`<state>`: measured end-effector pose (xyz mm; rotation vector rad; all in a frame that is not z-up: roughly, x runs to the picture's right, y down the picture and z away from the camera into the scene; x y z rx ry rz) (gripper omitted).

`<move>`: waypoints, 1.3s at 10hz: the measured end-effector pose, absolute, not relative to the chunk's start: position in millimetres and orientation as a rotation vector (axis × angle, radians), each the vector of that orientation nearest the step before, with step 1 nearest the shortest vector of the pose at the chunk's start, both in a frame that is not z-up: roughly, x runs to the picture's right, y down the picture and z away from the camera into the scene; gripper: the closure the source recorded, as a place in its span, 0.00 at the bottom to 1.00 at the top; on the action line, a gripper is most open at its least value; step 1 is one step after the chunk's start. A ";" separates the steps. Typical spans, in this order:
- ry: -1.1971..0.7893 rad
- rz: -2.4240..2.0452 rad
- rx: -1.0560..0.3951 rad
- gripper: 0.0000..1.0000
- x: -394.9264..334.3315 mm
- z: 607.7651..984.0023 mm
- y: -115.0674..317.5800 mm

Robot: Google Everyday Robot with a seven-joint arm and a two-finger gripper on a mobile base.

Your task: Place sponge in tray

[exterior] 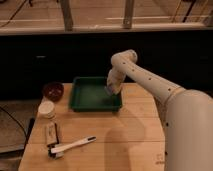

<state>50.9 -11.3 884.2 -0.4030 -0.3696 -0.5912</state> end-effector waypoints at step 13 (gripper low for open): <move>-0.395 -0.609 -0.386 0.62 48.6 885.7 -13.6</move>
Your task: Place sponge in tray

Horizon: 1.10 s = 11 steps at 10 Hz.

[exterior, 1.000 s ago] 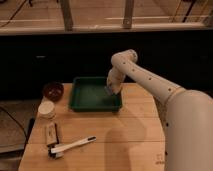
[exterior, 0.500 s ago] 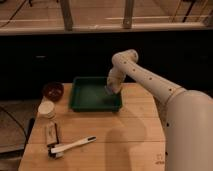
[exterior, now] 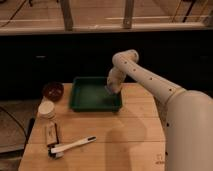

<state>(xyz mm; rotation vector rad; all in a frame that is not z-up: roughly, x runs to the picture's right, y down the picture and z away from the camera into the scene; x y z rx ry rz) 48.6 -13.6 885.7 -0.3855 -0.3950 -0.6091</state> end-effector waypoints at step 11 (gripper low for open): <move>-0.396 -0.633 -0.388 0.20 40.9 879.0 -9.2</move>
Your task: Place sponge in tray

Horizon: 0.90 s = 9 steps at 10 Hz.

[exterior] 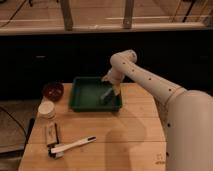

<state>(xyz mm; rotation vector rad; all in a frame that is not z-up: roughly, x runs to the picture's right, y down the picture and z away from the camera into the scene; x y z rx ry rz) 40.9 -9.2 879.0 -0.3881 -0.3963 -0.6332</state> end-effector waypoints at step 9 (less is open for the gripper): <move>-0.403 -0.657 -0.392 0.20 37.2 875.7 -6.0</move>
